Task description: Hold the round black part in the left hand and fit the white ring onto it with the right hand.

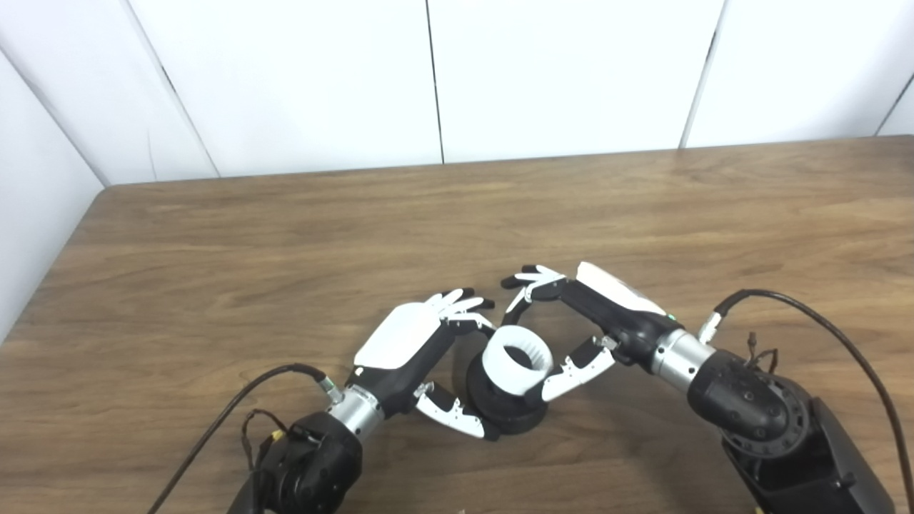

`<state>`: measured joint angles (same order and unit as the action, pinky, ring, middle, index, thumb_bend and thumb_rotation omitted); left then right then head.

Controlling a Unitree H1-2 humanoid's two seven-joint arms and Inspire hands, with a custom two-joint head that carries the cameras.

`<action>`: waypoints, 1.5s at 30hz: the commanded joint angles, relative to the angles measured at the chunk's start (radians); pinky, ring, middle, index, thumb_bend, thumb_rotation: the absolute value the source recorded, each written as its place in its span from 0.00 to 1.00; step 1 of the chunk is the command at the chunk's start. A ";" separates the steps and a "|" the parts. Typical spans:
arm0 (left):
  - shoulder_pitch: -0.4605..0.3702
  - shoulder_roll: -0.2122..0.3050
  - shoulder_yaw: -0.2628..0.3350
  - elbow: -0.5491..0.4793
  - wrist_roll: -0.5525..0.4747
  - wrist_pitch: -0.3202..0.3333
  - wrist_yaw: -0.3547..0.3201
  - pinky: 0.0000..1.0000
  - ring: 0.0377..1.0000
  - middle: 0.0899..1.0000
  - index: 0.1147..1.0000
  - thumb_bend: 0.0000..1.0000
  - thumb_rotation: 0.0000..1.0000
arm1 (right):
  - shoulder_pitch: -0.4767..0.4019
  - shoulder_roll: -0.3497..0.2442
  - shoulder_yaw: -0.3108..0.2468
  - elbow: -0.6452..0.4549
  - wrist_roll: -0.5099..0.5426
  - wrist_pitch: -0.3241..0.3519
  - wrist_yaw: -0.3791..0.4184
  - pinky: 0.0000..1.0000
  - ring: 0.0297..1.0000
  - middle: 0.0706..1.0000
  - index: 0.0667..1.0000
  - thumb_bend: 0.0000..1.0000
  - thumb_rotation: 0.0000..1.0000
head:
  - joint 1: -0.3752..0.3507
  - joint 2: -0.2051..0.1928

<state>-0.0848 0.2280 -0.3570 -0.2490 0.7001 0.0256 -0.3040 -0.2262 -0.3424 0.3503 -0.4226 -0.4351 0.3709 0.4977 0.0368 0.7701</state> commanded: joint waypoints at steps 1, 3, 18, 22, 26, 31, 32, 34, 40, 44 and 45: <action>-0.032 0.000 0.022 -0.044 -0.005 -0.010 0.023 0.97 0.98 0.90 0.56 0.84 0.28 | -0.004 -0.018 -0.006 -0.029 0.003 -0.029 -0.001 0.88 0.99 0.89 0.45 0.53 0.15 | -0.005 0.001; -0.032 0.000 0.022 -0.043 -0.005 -0.009 0.022 0.97 0.98 0.90 0.56 0.84 0.28 | -0.005 -0.017 -0.002 -0.029 -0.001 -0.032 -0.001 0.88 0.99 0.89 0.45 0.53 0.15 | -0.007 0.000; -0.038 -0.013 0.009 0.001 0.014 -0.017 0.037 0.98 0.98 0.90 0.56 0.84 0.28 | -0.026 -0.016 0.047 -0.066 -0.132 -0.077 -0.006 0.87 0.99 0.88 0.45 0.53 0.15 | -0.009 -0.002; -0.040 -0.019 0.007 0.010 0.018 -0.014 0.037 0.99 0.98 0.90 0.56 0.84 0.28 | -0.028 -0.023 0.059 -0.075 -0.168 -0.097 0.001 0.90 1.00 0.89 0.45 0.52 0.15 | -0.010 -0.003; -0.041 -0.024 0.007 0.019 0.022 -0.014 0.040 0.99 0.97 0.90 0.55 0.84 0.27 | -0.032 -0.025 0.073 -0.085 -0.207 -0.112 0.014 0.92 1.00 0.89 0.45 0.52 0.15 | -0.010 -0.003; -0.043 -0.029 0.006 0.014 0.028 -0.002 0.031 0.99 0.97 0.90 0.56 0.84 0.27 | -0.038 -0.029 0.087 -0.089 -0.254 -0.133 0.031 0.92 1.00 0.90 0.45 0.52 0.15 | -0.010 -0.002; -0.044 -0.029 0.006 0.015 0.029 -0.002 0.032 0.99 0.97 0.90 0.56 0.84 0.27 | -0.038 -0.030 0.089 -0.089 -0.263 -0.138 0.032 0.91 1.00 0.90 0.45 0.52 0.15 | -0.012 -0.004; -0.043 -0.032 0.007 0.018 0.027 -0.005 0.037 0.98 0.97 0.89 0.55 0.85 0.27 | -0.039 -0.032 0.095 -0.089 -0.282 -0.145 0.038 0.91 1.00 0.90 0.45 0.53 0.15 | -0.011 -0.004; -0.041 -0.036 0.007 0.015 0.027 -0.003 0.037 0.99 0.97 0.89 0.55 0.85 0.27 | -0.044 -0.033 0.097 -0.085 -0.306 -0.160 0.064 0.91 1.00 0.89 0.45 0.53 0.14 | -0.006 -0.003; -0.041 -0.035 0.007 0.012 0.029 -0.002 0.035 0.99 0.97 0.90 0.56 0.85 0.27 | -0.047 -0.035 0.095 -0.075 -0.304 -0.163 0.075 0.90 1.00 0.89 0.52 0.72 0.17 | -0.005 -0.003; -0.040 -0.035 0.008 0.012 0.027 -0.002 0.036 0.99 0.97 0.90 0.56 0.85 0.27 | -0.048 -0.035 0.094 -0.073 -0.301 -0.160 0.079 0.90 1.00 0.89 0.58 0.85 0.20 | -0.005 -0.003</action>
<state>-0.0893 0.1957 -0.3597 -0.2220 0.7139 0.0266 -0.2950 -0.2483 -0.3678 0.4375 -0.4839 -0.7361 0.2511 0.5532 0.0307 0.7655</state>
